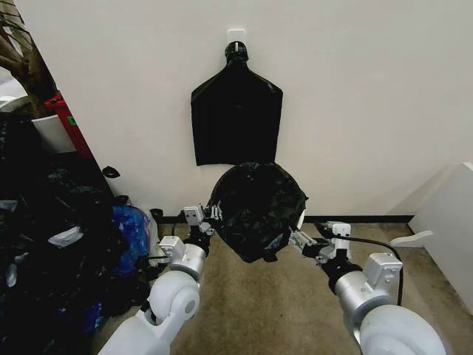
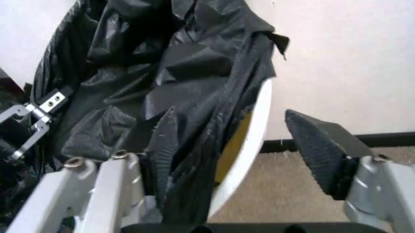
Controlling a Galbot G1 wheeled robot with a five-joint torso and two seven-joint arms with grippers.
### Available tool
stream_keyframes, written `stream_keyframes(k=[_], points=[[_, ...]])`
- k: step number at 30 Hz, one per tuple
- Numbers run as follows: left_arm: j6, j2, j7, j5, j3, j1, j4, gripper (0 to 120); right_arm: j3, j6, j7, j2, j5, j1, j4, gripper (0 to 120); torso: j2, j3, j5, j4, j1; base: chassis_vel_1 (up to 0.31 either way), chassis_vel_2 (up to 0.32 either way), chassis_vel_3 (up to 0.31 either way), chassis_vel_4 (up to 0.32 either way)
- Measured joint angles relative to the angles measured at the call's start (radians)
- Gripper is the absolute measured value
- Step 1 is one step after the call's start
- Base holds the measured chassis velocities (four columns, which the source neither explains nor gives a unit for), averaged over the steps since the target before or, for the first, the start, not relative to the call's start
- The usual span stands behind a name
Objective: Place the garbage bag over the trash bin.
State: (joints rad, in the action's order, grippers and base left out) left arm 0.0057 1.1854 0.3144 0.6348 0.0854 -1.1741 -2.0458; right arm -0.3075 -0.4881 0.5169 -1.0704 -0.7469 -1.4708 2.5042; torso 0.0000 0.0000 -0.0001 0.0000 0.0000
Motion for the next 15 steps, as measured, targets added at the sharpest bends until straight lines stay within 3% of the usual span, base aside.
stream_keyframes(k=[10, 15], points=[[0.000, 0.002, 0.000, -0.015, -0.001, -0.009, -0.012, 4, 0.039, 0.000, -0.003, -0.005, 0.014, 0.012, -0.002, 49, 0.000, 0.000, 0.0000, 0.0000, 0.000, 0.000, 0.000, 0.000, 0.000], [0.001, 0.000, 0.000, -0.015, 0.000, -0.014, -0.023, 4, 0.040, 0.000, -0.004, -0.005, 0.015, 0.017, -0.003, 34, 0.000, 0.000, 0.0000, 0.0000, 0.000, 0.000, 0.000, 0.000, 0.000]])
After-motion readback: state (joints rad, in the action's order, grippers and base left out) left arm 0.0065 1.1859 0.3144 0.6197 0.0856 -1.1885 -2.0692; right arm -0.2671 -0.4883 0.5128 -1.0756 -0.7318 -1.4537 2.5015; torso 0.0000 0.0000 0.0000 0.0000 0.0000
